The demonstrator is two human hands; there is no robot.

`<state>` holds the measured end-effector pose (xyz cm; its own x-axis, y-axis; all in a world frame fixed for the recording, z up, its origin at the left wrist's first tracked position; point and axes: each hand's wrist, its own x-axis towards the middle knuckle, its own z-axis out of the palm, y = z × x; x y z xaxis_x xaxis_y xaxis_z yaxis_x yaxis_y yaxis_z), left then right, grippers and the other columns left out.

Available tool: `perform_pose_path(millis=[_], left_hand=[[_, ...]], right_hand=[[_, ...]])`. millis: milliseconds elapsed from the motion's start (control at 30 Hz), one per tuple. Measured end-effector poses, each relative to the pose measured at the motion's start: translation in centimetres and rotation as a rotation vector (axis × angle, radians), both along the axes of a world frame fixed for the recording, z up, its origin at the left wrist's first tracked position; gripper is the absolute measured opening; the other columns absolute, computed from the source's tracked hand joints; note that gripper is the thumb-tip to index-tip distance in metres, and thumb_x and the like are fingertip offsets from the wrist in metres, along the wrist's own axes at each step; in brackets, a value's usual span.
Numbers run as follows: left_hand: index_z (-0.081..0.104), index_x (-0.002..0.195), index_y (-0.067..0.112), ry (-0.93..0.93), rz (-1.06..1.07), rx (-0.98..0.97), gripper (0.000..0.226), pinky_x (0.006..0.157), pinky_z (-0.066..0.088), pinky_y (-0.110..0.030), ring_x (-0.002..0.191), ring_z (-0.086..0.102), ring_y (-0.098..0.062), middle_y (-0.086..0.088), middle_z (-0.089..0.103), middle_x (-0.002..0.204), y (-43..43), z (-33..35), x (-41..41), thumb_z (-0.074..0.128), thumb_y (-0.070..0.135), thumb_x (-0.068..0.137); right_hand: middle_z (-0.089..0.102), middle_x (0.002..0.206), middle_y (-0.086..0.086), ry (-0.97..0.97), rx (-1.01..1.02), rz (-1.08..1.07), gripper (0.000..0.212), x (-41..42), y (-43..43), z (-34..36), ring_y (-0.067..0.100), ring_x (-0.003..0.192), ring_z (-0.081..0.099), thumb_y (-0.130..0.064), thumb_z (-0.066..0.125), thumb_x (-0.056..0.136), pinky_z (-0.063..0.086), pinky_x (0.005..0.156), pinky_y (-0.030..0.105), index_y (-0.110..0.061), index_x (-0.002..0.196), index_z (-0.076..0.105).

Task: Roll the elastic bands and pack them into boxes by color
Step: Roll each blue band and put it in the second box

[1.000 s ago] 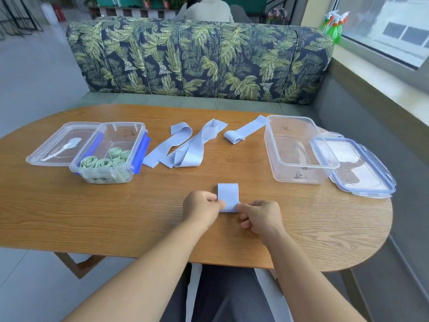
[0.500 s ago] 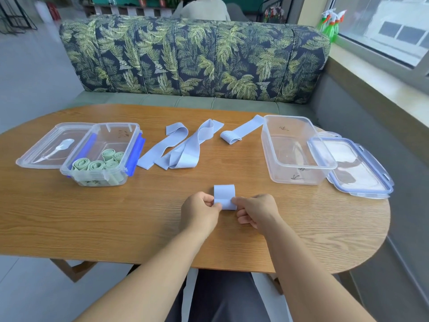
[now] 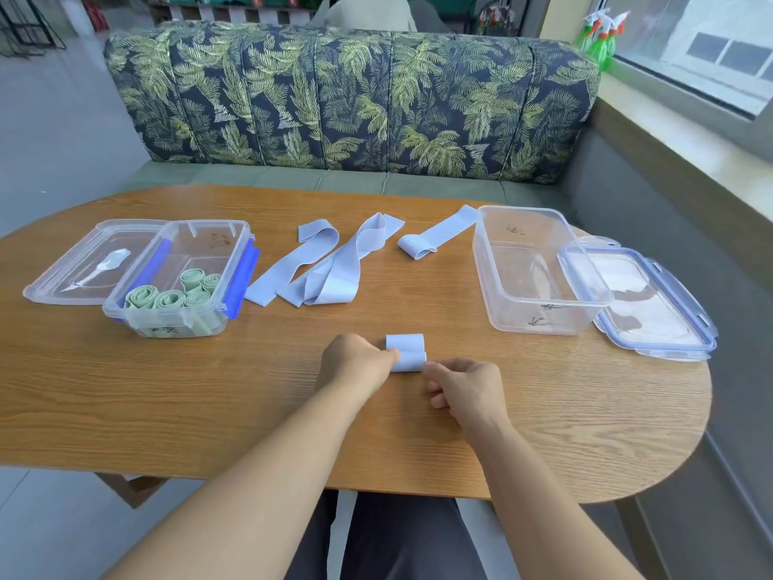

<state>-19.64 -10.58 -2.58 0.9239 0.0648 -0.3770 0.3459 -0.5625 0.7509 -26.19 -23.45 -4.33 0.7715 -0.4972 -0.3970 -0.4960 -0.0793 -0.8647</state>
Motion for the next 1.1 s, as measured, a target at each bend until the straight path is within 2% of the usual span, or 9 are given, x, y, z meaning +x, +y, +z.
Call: perform_pose_path(millis=[133, 267, 400, 500, 567, 667, 800, 967, 1100], left_hand=[[0.068, 0.073, 0.013, -0.024, -0.004, 0.009, 0.022, 0.067, 0.056, -0.033, 0.067, 0.065, -0.023, -0.007, 0.073, 0.076, -0.1, -0.1, 0.3, 0.071, 0.035, 0.077], [0.067, 0.083, 0.021, -0.079, 0.002, -0.030, 0.021, 0.067, 0.052, -0.028, 0.077, 0.066, -0.017, 0.000, 0.071, 0.082, 0.4, -1.1, -0.2, 0.071, 0.042, 0.081], [0.067, 0.092, 0.020, -0.130, 0.020, -0.123, 0.016, 0.079, 0.058, -0.037, 0.083, 0.069, -0.016, 0.004, 0.070, 0.086, 0.8, -2.0, -0.7, 0.074, 0.029, 0.081], [0.069, 0.098, 0.018, -0.147, 0.013, -0.144, 0.019, 0.080, 0.058, -0.037, 0.083, 0.069, -0.016, 0.005, 0.070, 0.087, 0.5, -2.1, -0.8, 0.073, 0.023, 0.081], [0.069, 0.095, 0.020, -0.163, 0.007, -0.120, 0.015, 0.081, 0.057, -0.037, 0.084, 0.069, -0.015, 0.006, 0.071, 0.087, 0.2, -2.2, -0.5, 0.073, 0.024, 0.082], [0.066, 0.084, 0.027, -0.158, -0.004, -0.059, 0.006, 0.079, 0.058, -0.037, 0.081, 0.069, -0.015, 0.005, 0.071, 0.084, 0.1, -2.1, 0.0, 0.071, 0.030, 0.082], [0.065, 0.071, 0.025, -0.090, -0.011, 0.001, 0.014, 0.076, 0.057, -0.032, 0.078, 0.069, -0.017, 0.004, 0.071, 0.075, 0.1, -1.4, 1.0, 0.069, 0.036, 0.080], [0.068, 0.077, 0.021, -0.051, 0.000, 0.011, 0.018, 0.069, 0.055, -0.031, 0.064, 0.066, -0.018, -0.002, 0.072, 0.071, -0.3, -0.9, 2.0, 0.069, 0.038, 0.079], [0.065, 0.090, 0.025, -0.056, -0.006, 0.025, 0.022, 0.069, 0.054, -0.028, 0.073, 0.067, -0.015, 0.004, 0.070, 0.082, -0.3, -0.9, 2.6, 0.069, 0.043, 0.079]], right_hand=[[0.068, 0.056, -0.009, 0.032, -0.047, 0.003, 0.017, 0.9, 0.3, 0.4, 0.007, 0.051, 0.062, -0.039, 0.071, 0.080, 0.052, 0.069, 0.034, -0.022, 0.079, 0.072], [0.070, 0.059, -0.008, 0.078, -0.097, -0.005, 0.020, 1.7, 0.4, 0.7, 0.011, 0.058, 0.067, -0.041, 0.069, 0.079, 0.055, 0.075, 0.036, -0.021, 0.077, 0.071], [0.069, 0.054, -0.005, 0.108, -0.113, -0.008, 0.022, 2.3, 0.3, 1.2, 0.019, 0.069, 0.071, -0.040, 0.068, 0.078, 0.057, 0.081, 0.039, -0.020, 0.069, 0.067], [0.069, 0.053, -0.004, 0.117, -0.118, 0.002, 0.021, 2.6, 0.3, 1.5, 0.019, 0.069, 0.072, -0.038, 0.068, 0.078, 0.057, 0.083, 0.041, -0.020, 0.068, 0.067], [0.069, 0.053, -0.004, 0.122, -0.112, 0.005, 0.023, 2.7, 0.2, 1.6, 0.020, 0.068, 0.072, -0.039, 0.068, 0.077, 0.057, 0.083, 0.042, -0.018, 0.068, 0.067], [0.068, 0.052, -0.005, 0.121, -0.096, 0.015, 0.027, 2.8, 0.0, 1.5, 0.018, 0.064, 0.071, -0.040, 0.069, 0.077, 0.058, 0.083, 0.042, -0.015, 0.069, 0.068], [0.069, 0.054, -0.005, 0.081, -0.058, -0.003, 0.023, 2.7, -0.2, 1.0, 0.017, 0.060, 0.069, -0.038, 0.067, 0.076, 0.058, 0.083, 0.043, -0.016, 0.070, 0.070], [0.068, 0.054, -0.010, 0.043, -0.058, -0.020, 0.015, 3.1, -0.2, 0.6, 0.011, 0.057, 0.067, -0.032, 0.067, 0.076, 0.057, 0.080, 0.041, -0.020, 0.085, 0.067], [0.069, 0.057, -0.009, 0.031, -0.079, -0.009, 0.019, 3.7, -0.2, 0.4, 0.008, 0.053, 0.066, -0.035, 0.067, 0.078, 0.058, 0.081, 0.039, -0.022, 0.092, 0.066]])
